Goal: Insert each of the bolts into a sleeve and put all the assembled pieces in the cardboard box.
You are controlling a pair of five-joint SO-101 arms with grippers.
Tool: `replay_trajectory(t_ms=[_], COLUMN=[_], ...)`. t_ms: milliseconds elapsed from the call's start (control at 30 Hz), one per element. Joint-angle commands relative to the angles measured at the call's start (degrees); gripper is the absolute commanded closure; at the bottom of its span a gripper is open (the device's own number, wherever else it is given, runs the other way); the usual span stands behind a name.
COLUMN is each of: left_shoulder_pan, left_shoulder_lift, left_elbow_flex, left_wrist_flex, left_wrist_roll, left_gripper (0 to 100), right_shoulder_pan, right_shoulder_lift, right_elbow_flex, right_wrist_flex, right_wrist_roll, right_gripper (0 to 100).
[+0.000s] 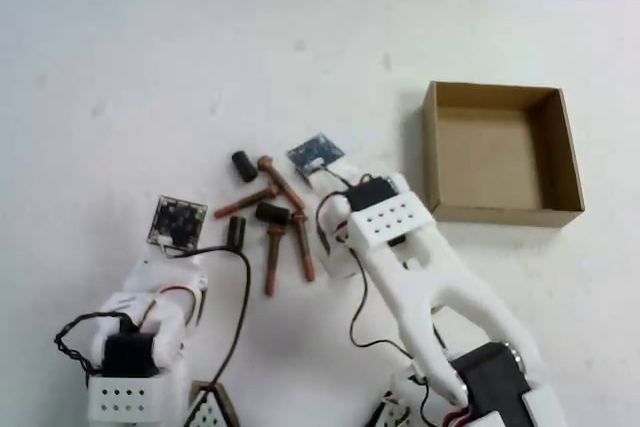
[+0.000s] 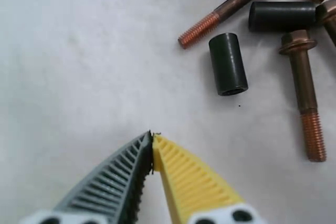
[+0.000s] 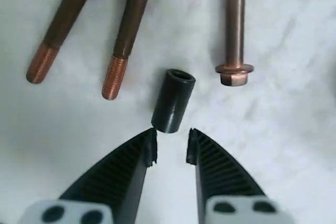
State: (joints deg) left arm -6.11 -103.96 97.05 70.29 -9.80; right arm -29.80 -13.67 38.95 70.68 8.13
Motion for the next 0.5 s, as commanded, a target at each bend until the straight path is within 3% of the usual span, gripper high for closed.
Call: replay_trajectory(t_ms=[0,267,467], left_shoulder_pan=[-0.7,-0.7,-0.7], left_shoulder_lift=[-0.4,-0.4,-0.4], left_elbow_flex=[0.0,0.0,0.0], left_wrist_flex=[-1.3,-1.2,-1.2], left_wrist_roll=[0.4,0.4,0.4], left_gripper=[98,98,98], right_shoulder_pan=[-0.7,-0.7,-0.7], right_shoulder_lift=[0.0,0.0,0.0], right_elbow_flex=[-2.0,0.2,7.9], right_wrist_flex=[-3.4,-6.1,-16.8], right_wrist_roll=[-3.5,-4.1,-4.2], right_gripper=[93.6,84.7,89.2])
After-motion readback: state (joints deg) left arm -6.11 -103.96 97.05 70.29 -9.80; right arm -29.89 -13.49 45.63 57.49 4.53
